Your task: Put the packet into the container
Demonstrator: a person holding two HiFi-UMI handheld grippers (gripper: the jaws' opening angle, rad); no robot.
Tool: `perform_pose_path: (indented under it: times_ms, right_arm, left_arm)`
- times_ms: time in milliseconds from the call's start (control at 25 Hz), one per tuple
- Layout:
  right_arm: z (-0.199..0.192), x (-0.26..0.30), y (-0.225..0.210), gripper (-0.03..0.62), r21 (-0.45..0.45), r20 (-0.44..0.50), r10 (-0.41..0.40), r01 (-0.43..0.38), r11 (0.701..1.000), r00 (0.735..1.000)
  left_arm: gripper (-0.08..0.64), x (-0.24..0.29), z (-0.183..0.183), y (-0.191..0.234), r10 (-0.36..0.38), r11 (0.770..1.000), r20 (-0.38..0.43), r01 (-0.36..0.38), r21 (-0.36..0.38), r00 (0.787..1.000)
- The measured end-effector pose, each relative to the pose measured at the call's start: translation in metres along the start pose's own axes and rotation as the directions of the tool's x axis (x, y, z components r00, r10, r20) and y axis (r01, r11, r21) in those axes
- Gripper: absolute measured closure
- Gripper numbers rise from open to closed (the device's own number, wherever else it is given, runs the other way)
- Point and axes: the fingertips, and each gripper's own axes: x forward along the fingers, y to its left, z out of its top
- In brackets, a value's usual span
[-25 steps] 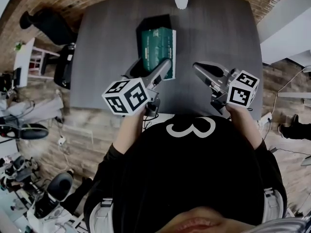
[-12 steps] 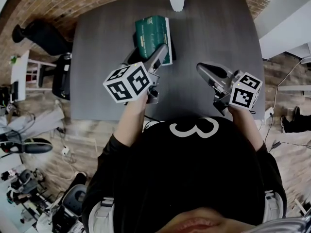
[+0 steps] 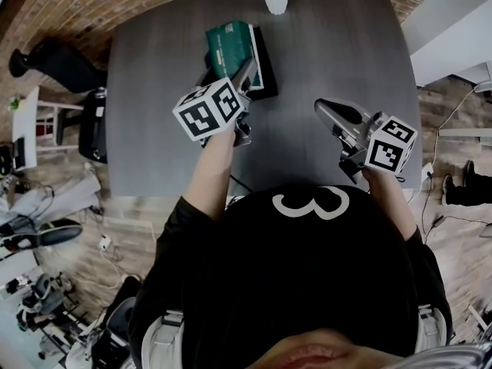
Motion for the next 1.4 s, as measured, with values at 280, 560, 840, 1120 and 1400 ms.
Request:
perform_pose_path:
  times_ms: [280, 560, 840, 1120, 1400]
  right_arm:
    - [-0.003, 0.001, -0.013, 0.591, 0.025, 0.007, -0.026, 0.025, 0.999, 1.000]
    - [-0.007, 0.000, -0.024, 0.591, 0.062, 0.020, -0.042, 0.040, 0.997, 0.999]
    - [-0.009, 0.001, -0.029, 0.591, 0.090, 0.037, -0.043, 0.040, 0.995, 0.998]
    - [-0.007, -0.001, -0.033, 0.591, 0.123, 0.061, -0.032, 0.025, 0.992, 0.998]
    - [-0.008, 0.001, -0.031, 0.591, 0.120, 0.056, -0.021, 0.014, 0.993, 0.998]
  left_arm:
    - [0.130, 0.038, -0.020, 0.018, 0.043, 0.998, -0.075, -0.045, -0.032, 0.996]
    - [0.129, 0.063, -0.036, 0.026, 0.068, 0.996, -0.131, -0.075, -0.043, 0.989]
    - [0.127, 0.070, -0.045, 0.034, 0.128, 0.990, -0.194, -0.138, -0.042, 0.973]
    - [0.167, 0.076, -0.047, 0.024, 0.105, 0.994, -0.192, -0.108, -0.006, 0.976]
    - [0.186, 0.074, -0.045, 0.020, 0.055, 0.998, -0.178, -0.058, -0.014, 0.983]
